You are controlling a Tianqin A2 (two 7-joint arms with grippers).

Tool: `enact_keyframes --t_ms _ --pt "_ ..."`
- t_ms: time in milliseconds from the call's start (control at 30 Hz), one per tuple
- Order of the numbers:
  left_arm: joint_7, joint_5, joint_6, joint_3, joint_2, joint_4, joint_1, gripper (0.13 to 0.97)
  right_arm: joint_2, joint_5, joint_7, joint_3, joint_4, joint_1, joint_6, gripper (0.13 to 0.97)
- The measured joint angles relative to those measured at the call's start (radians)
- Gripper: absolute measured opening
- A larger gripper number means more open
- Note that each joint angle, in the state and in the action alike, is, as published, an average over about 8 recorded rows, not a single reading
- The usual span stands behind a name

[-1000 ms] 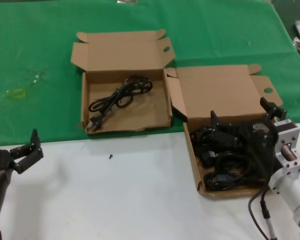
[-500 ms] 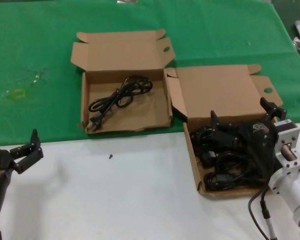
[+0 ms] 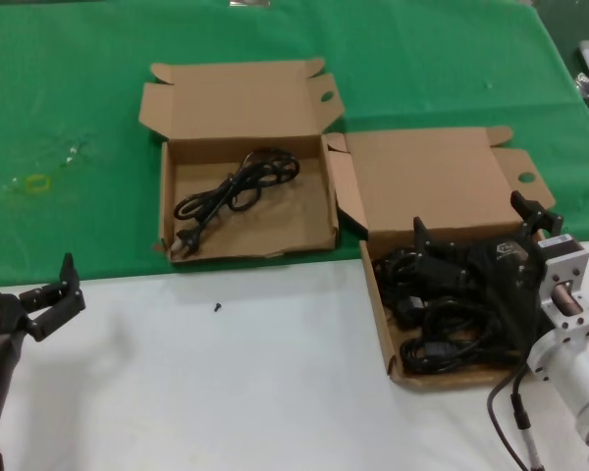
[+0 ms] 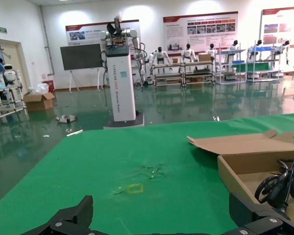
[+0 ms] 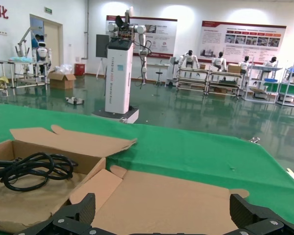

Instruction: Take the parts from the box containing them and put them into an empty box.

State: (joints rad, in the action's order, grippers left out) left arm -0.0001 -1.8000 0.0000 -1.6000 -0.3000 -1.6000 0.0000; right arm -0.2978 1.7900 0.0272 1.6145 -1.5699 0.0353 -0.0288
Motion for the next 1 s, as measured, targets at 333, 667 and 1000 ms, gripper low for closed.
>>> enact_keyframes --t_ms 333,667,1000 --pt "0.0 0.0 0.0 0.0 0.0 0.0 0.0 0.966 0.0 0.0 0.0 0.0 0.0 0.0 0.0 0.966" --pt "0.0 0.0 0.0 0.0 0.0 0.0 0.0 0.966 0.0 0.0 0.0 0.0 0.0 0.0 0.0 0.966" --pt "0.0 0.0 0.0 0.0 0.0 0.0 0.0 0.966 0.0 0.0 0.0 0.0 0.0 0.0 0.0 0.966"
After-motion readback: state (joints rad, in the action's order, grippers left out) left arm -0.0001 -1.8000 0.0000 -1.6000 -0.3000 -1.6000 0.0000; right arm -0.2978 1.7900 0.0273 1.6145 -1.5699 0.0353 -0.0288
